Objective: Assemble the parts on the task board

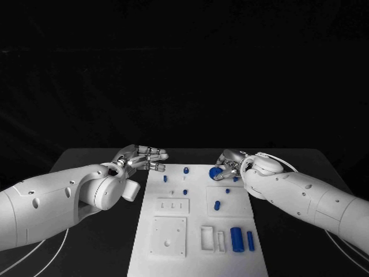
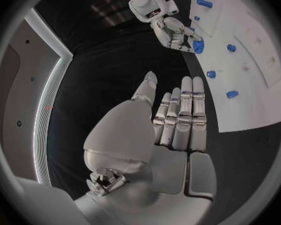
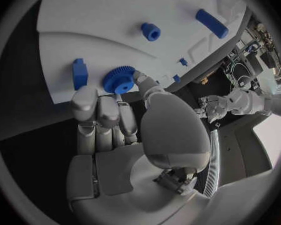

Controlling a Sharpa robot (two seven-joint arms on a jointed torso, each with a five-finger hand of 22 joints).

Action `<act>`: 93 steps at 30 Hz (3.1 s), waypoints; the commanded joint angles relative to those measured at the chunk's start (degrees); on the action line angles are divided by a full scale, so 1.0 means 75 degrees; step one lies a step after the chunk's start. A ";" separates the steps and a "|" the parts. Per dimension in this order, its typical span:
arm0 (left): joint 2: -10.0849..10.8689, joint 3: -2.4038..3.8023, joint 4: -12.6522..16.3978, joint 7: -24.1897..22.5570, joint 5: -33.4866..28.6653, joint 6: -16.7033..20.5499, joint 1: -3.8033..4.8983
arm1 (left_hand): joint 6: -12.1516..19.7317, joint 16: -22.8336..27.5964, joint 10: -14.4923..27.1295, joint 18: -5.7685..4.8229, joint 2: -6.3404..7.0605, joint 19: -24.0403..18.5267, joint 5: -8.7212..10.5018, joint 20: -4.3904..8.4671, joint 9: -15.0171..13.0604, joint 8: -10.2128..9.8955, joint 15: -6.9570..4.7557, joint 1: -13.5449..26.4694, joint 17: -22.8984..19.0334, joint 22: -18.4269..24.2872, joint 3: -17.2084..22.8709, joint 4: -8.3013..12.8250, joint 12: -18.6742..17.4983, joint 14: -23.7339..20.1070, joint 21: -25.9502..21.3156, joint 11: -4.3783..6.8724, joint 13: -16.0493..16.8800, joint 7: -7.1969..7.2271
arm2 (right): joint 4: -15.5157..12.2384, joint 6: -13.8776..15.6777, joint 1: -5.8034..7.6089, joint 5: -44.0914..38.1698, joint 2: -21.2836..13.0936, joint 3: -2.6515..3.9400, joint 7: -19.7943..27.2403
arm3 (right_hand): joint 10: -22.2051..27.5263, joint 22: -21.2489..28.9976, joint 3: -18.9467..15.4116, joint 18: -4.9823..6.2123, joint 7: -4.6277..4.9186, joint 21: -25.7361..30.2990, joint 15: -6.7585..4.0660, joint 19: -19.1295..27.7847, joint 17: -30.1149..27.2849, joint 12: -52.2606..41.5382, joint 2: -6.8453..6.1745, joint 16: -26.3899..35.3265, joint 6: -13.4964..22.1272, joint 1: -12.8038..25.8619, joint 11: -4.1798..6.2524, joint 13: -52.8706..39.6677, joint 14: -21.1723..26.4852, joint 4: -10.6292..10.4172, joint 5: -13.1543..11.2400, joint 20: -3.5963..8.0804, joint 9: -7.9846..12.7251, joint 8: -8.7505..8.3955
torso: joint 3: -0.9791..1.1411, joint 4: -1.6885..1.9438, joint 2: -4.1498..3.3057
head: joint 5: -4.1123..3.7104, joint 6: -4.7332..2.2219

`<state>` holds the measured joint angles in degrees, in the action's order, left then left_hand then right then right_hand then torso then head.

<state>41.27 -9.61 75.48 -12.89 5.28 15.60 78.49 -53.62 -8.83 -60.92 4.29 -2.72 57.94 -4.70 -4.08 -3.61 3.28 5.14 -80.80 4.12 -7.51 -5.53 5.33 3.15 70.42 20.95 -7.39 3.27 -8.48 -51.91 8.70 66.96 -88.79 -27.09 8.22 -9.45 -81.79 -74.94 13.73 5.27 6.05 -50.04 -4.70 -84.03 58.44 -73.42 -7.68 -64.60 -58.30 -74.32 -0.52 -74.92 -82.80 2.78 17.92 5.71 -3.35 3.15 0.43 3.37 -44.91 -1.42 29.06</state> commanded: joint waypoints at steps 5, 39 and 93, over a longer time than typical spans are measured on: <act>-0.0005 0.0006 0.0005 -0.0011 0.0028 -0.0074 0.0004 | 0.0059 0.0031 0.0058 -0.0053 0.0006 -0.0050 -0.0052 0.0011 0.0007 0.0024 -0.0026 0.0011 -0.0009 -0.0007 0.0011 0.0039 0.0044 -0.0036 0.0052 0.0022 0.0012 0.0004 | 0.0042 -0.0230 -0.0066 -0.0107 -0.0026 -0.0043 -0.0010 | 0.0007 -0.0597 0.0540 -0.0089 -0.0023 0.0051 -0.0004 -0.0450 -0.0020 -0.0001 0.0139 0.0041 -0.0062 0.0228 -0.0008 -0.0780 -0.0018 0.0333 0.0354 0.0024 -0.0028 0.0051 | 0.0002 -0.0009 0.0003 | 0.0009 0.0023; 0.0008 0.0005 0.0002 0.0052 0.0079 -0.0082 0.0003 | 0.0058 0.0036 0.0070 -0.0054 0.0007 -0.0059 -0.0077 0.0014 0.0007 0.0024 -0.0029 -0.0020 -0.0010 -0.0008 0.0026 0.0064 0.0044 -0.0042 0.0063 0.0028 0.0012 0.0009 | -0.0201 0.1154 -0.0080 -0.0700 -0.0090 -0.0044 0.0276 | 0.0000 -0.0645 0.0849 -0.0113 -0.0129 0.0040 -0.0047 -0.0463 -0.0014 0.0028 0.0282 0.0086 -0.0844 0.0339 0.0058 -0.0756 -0.0019 0.0694 -0.0087 0.0067 -0.0033 0.0053 | 0.0004 -0.0005 0.0007 | -0.0007 0.0015; -0.0092 0.0008 -0.0004 0.0034 0.0092 -0.0055 0.0006 | 0.0203 0.0039 0.0133 -0.0051 0.0035 -0.0083 -0.0075 0.0009 0.0013 0.0019 -0.0026 -0.0020 -0.0010 -0.0010 0.0047 0.0085 0.0043 -0.0045 0.0091 0.0021 0.0011 0.0000 | -0.0711 0.1579 -0.0211 -0.1798 0.1084 -0.0454 -0.0449 | 0.0026 -0.0567 0.0898 -0.0106 -0.0128 0.0104 -0.0062 -0.0460 -0.0052 0.0086 0.0047 0.0154 -0.0819 0.0205 0.0068 -0.0724 -0.0017 0.0372 -0.0026 0.0084 -0.0033 0.0051 | 0.0001 0.0016 -0.0003 | 0.0303 -0.0048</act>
<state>40.74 -9.60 75.41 -12.21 5.81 15.62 78.50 -52.38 -8.83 -60.29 4.27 -2.72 57.73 -4.93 -3.88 -3.56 3.28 5.14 -80.81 4.12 -7.53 -5.19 5.68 3.15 70.42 21.38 -7.18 3.27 -8.47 -57.50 20.38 65.47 -100.99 -19.13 4.84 -12.34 -81.59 -74.90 20.42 5.20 4.91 -49.60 -4.90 -84.03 58.14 -72.98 -6.89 -63.78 -64.33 -72.66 -0.31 -74.92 -83.00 5.91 17.51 6.13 -3.57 3.32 0.43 3.56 -44.93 0.77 28.77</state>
